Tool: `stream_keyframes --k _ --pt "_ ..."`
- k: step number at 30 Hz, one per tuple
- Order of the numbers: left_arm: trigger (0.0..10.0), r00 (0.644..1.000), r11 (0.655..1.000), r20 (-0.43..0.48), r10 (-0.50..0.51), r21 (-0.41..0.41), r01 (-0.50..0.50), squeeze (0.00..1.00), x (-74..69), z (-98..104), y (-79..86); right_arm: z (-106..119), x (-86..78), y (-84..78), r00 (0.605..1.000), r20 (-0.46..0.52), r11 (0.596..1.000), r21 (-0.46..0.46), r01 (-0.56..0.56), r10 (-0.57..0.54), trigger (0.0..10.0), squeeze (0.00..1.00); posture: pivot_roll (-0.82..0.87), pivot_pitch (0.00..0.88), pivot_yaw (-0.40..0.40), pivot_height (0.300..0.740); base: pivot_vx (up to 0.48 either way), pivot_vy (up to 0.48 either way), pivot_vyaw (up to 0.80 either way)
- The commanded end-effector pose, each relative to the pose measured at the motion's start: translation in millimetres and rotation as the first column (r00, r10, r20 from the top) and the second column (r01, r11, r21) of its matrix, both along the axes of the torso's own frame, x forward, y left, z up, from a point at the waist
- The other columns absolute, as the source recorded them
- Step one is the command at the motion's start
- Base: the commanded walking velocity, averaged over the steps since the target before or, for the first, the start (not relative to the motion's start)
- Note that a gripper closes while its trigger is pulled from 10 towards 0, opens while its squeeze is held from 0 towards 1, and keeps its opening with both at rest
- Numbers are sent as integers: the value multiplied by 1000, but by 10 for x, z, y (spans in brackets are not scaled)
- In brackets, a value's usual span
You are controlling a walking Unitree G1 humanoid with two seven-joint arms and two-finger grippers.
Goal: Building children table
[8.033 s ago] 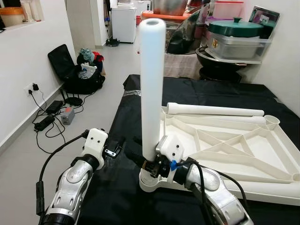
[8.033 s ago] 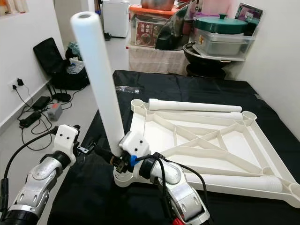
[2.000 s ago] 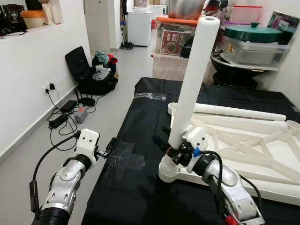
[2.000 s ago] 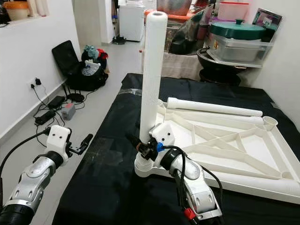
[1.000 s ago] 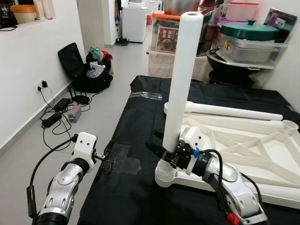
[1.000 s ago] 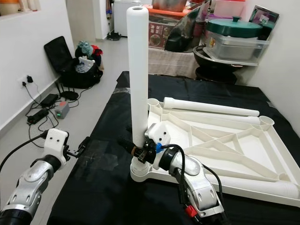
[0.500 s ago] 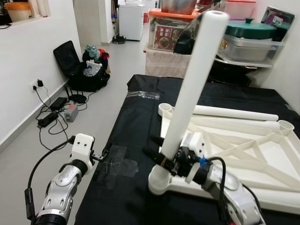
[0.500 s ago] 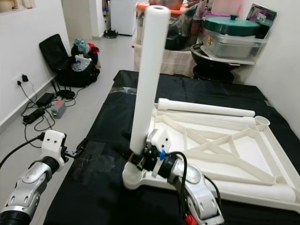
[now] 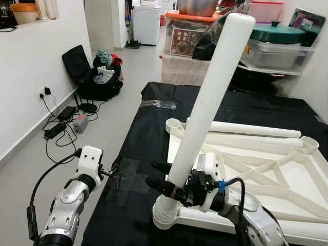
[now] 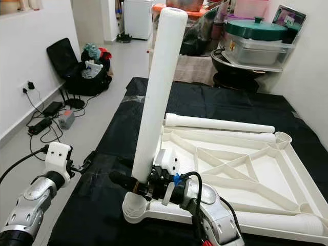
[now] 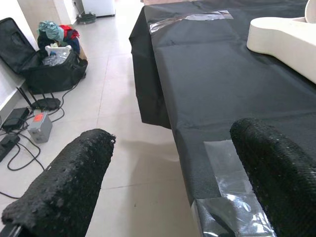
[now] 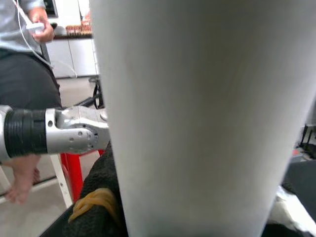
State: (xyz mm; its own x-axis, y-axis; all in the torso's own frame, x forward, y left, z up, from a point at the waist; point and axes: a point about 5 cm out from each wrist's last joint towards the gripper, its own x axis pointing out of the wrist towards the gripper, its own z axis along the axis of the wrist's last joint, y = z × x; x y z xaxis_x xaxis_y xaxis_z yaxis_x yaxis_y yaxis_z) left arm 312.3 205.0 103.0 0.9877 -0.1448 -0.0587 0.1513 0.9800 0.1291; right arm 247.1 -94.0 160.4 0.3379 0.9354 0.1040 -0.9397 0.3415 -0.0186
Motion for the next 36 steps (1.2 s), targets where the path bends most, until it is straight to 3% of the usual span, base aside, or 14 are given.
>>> stream_keyframes --k 1,5,9,18,20,23,25,26,27,30,31,32,34,36 --pt "10000 1000 1000 -13 1 4 -1 0 1 -14 14 -262 3 15 994 -95 995 -94 36 -45 10000 0 97 0 -81 740 0 0 0" --pt "10000 1000 1000 -15 5 5 -5 0 1 -19 28 -430 125 -57 973 -43 945 -251 210 -228 10000 0 95 0 -79 740 0 0 0" --pt "10000 1000 1000 -15 3 3 -3 0 6 -19 25 -461 107 -79 958 -94 937 -253 241 -271 10000 0 83 0 -71 740 0 0 0" --pt "10000 1000 1000 -13 1 -3 -2 0 32 -13 9 -707 174 -262 814 -215 807 -407 428 -540 10000 0 78 0 -75 740 0 0 0" --pt "10000 1000 1000 -14 4 -5 -4 0 28 -17 10 -765 217 -325 745 -227 746 -449 491 -627 10000 0 79 0 -77 740 0 0 0" --pt "10000 1000 1000 -14 6 -6 -6 0 25 -20 13 -784 242 -360 708 -224 712 -463 527 -670 10000 0 79 0 -77 740 0 0 0" --pt "10000 1000 1000 -14 10 -7 -10 0 23 -22 15 -789 312 -456 611 -217 631 -463 622 -761 10000 0 80 0 -82 740 0 0 0" --pt "10000 1000 1000 -14 10 -7 -10 0 23 -22 15 -789 312 -456 611 -217 631 -463 622 -761 10000 0 80 0 -82 740 0 0 0" --pt "10000 1000 1000 -14 13 -8 -13 0 22 -23 22 -787 354 -543 531 -208 562 -457 689 -821 10000 0 81 0 -83 740 0 0 0" --pt "10000 1000 1000 -14 15 -8 -16 0 22 -25 27 -786 374 -608 464 -200 501 -456 736 -863 10000 0 81 0 -83 740 0 0 0" --pt "10000 1000 1000 -14 18 -8 -18 0 23 -27 32 -779 380 -667 396 -194 440 -449 778 -898 10000 0 79 0 -82 740 0 0 0" --pt "10000 1000 1000 -14 18 -8 -18 0 23 -27 32 -779 380 -667 396 -194 440 -449 778 -898 10000 0 79 0 -82 740 0 0 0" --pt "10000 1000 1000 -14 20 -7 -20 0 24 -28 37 -766 370 -745 302 -176 349 -434 830 -937 10000 0 78 0 -80 740 0 0 0" --pt "10000 1000 1000 -14 20 -7 -20 0 25 -28 41 -761 364 -761 275 -171 322 -430 843 -946 10000 0 76 0 -78 740 0 0 0"
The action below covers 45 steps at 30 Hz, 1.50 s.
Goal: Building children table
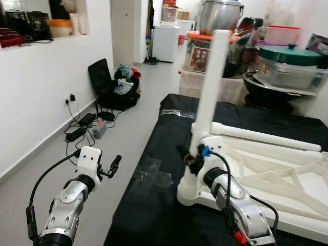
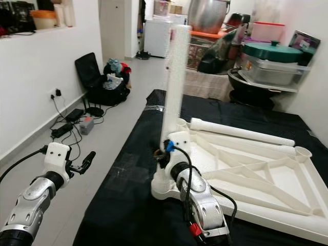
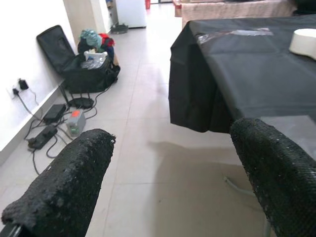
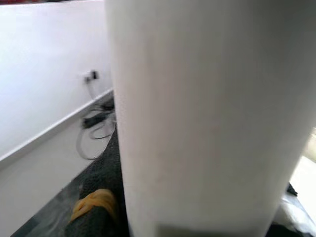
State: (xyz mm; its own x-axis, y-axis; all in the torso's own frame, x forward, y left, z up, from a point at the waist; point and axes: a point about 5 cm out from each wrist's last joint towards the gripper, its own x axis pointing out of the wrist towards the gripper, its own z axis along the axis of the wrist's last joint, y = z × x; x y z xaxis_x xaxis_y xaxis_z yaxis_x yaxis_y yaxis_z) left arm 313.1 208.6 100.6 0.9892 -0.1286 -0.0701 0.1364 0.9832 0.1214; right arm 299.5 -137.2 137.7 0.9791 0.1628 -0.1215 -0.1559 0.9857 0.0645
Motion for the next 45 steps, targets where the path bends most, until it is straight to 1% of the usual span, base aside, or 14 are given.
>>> stream_keyframes --k 1,3,4,9,11,13,14,16,17,20,27,35,40,45 --pt "10000 1000 1000 -1 3 -1 -3 0 16 -4 5 -533 -160 -330 955 -239 982 -104 156 -177 10000 0 76 0 -78 740 0 0 0" --pt "10000 1000 1000 -1 2 -1 -2 0 19 0 6 -514 -197 -367 946 -206 965 -132 228 -252 10000 0 74 0 -73 740 0 0 0" --pt "10000 1000 1000 -1 2 -1 -2 0 19 0 6 -514 -197 -367 946 -206 965 -132 228 -252 10000 0 74 0 -73 740 0 0 0" --pt "10000 1000 1000 0 0 1 0 0 22 5 8 -504 -280 -443 895 -167 907 -164 388 -414 10000 0 72 0 -69 740 0 0 0" --pt "10000 1000 1000 0 0 1 0 0 22 5 8 -504 -280 -443 895 -167 907 -164 388 -414 10000 0 72 0 -69 740 0 0 0" --pt "10000 1000 1000 1 0 3 0 0 25 7 8 -485 -286 -528 858 -150 868 -170 467 -492 10000 0 72 0 -69 740 0 0 0" --pt "10000 1000 1000 1 0 3 0 0 25 7 8 -485 -286 -528 858 -150 868 -170 467 -492 10000 0 72 0 -69 740 0 0 0" --pt "10000 1000 1000 2 0 3 0 0 27 9 8 -472 -298 -602 821 -140 830 -171 531 -554 10000 0 72 0 -69 740 0 0 0" --pt "10000 1000 1000 2 0 3 0 0 27 9 8 -472 -298 -602 821 -140 830 -171 531 -554 10000 0 72 0 -69 740 0 0 0" --pt "10000 1000 1000 2 1 3 -1 0 28 10 8 -451 -316 -668 785 -122 791 -183 583 -607 10000 0 74 0 -70 740 0 0 0" --pt "10000 1000 1000 2 2 4 -2 0 24 9 10 -421 -326 -682 768 -96 770 -184 611 -633 10000 0 75 0 -70 740 0 0 0" --pt "10000 1000 1000 -2 -1 10 1 0 16 0 22 -370 -347 -695 733 -64 734 -138 665 -677 10000 0 72 0 -62 740 0 0 0" --pt "10000 1000 1000 -4 -3 12 3 0 18 -2 23 -352 -342 -690 737 -55 737 -122 665 -674 10000 0 72 0 -60 740 0 0 0" --pt "10000 1000 1000 -5 -6 14 6 0 26 0 20 -298 -305 -683 754 -24 751 -113 650 -656 10000 0 72 0 -56 740 0 0 0"
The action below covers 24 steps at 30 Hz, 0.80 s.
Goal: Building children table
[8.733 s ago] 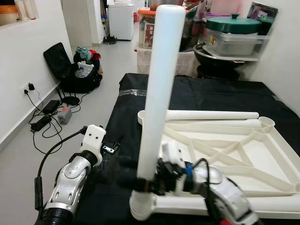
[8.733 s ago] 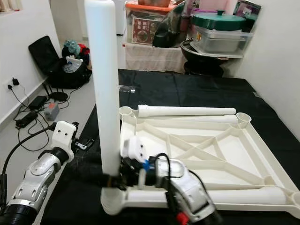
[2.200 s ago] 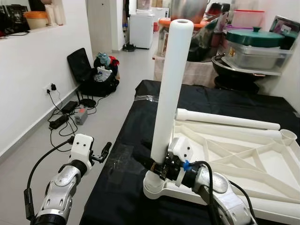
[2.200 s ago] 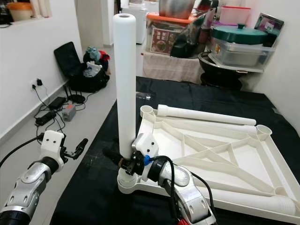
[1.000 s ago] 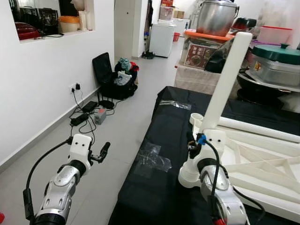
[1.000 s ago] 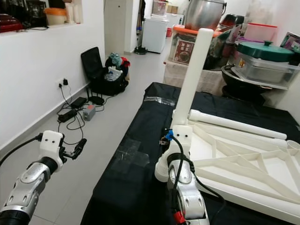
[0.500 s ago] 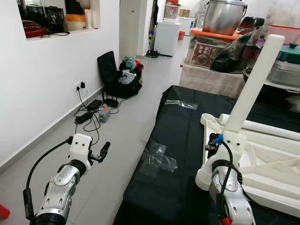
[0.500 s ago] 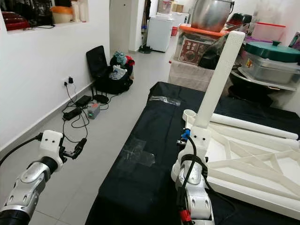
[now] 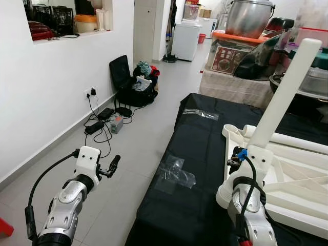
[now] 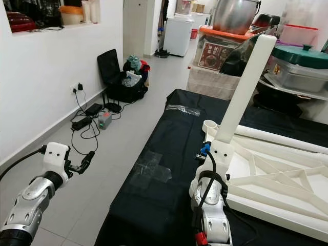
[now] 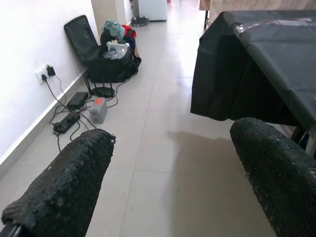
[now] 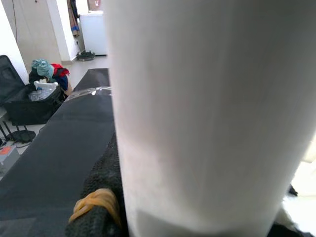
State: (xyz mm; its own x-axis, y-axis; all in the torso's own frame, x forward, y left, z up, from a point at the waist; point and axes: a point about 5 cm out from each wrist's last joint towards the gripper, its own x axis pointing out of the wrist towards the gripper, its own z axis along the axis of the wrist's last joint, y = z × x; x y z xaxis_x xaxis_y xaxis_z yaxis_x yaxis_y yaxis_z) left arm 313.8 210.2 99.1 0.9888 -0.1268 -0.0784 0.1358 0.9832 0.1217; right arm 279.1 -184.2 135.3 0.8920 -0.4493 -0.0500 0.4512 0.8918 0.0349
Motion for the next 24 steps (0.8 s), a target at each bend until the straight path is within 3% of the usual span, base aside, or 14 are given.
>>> stream_keyframes --k 1,4,5,8,9,24 --pt "10000 1000 1000 3 -9 13 9 0 23 16 3 -261 -92 -214 988 -129 996 -17 86 -88 10000 0 72 0 -55 740 0 0 0" --pt "10000 1000 1000 3 -10 15 10 0 28 18 3 -248 -83 -216 989 -121 996 -18 84 -86 10000 0 73 0 -55 740 0 0 0" --pt "10000 1000 1000 3 -11 15 11 0 30 18 2 -245 -81 -210 990 -118 997 -17 81 -82 10000 953 72 0 -54 740 0 0 0" --pt "10000 1000 1000 3 -13 16 13 0 32 17 -1 -234 -76 -197 991 -113 997 -24 72 -74 10000 871 72 0 -54 740 0 0 0" --pt "10000 1000 1000 3 -14 16 14 0 33 17 -1 -216 -71 -194 992 -104 997 -28 67 -70 10000 0 72 0 -54 740 0 0 0" --pt "10000 1000 1000 0 -19 22 19 0 49 10 8 -67 -50 -186 999 -18 998 -43 35 -36 10000 0 66 0 -50 740 0 0 0"
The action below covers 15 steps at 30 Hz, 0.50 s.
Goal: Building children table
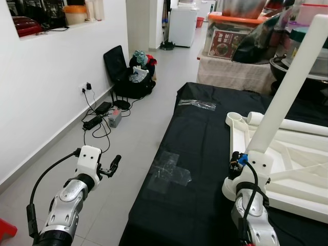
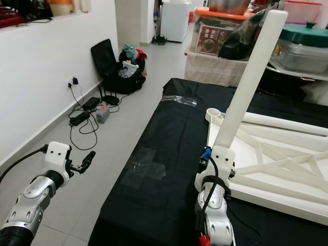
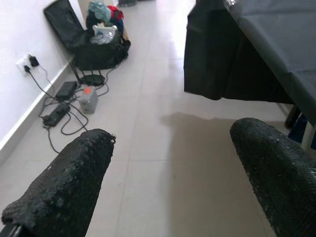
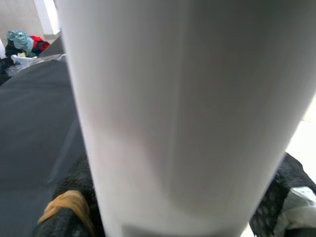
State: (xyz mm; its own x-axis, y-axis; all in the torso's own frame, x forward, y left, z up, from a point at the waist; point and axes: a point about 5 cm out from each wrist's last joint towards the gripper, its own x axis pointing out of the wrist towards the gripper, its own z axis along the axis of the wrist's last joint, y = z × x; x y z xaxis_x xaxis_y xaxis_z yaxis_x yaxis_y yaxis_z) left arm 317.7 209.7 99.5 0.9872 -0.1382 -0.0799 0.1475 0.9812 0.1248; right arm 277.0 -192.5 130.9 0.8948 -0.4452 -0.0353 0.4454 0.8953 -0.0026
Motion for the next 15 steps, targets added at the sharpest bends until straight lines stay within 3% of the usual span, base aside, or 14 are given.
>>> stream_keyframes --k 1,8,9,15 --pt "10000 1000 1000 2 -8 19 8 0 10 7 13 -21 -31 -103 999 -13 999 -2 42 -42 10000 0 66 0 -50 740 0 0 0" --pt "10000 1000 1000 -2 -10 20 10 0 8 -2 17 61 -36 -96 999 28 1000 -10 22 -22 10000 24 62 0 -43 740 0 0 0" --pt "10000 1000 1000 -2 -12 21 12 0 11 -4 17 95 -44 -106 999 44 999 -19 25 -24 10000 1000 60 0 -41 740 0 0 0" --pt "10000 1000 1000 -5 -13 23 13 0 18 -8 20 187 -54 -105 996 90 999 -36 15 -12 10000 1000 58 0 -38 740 0 0 0"
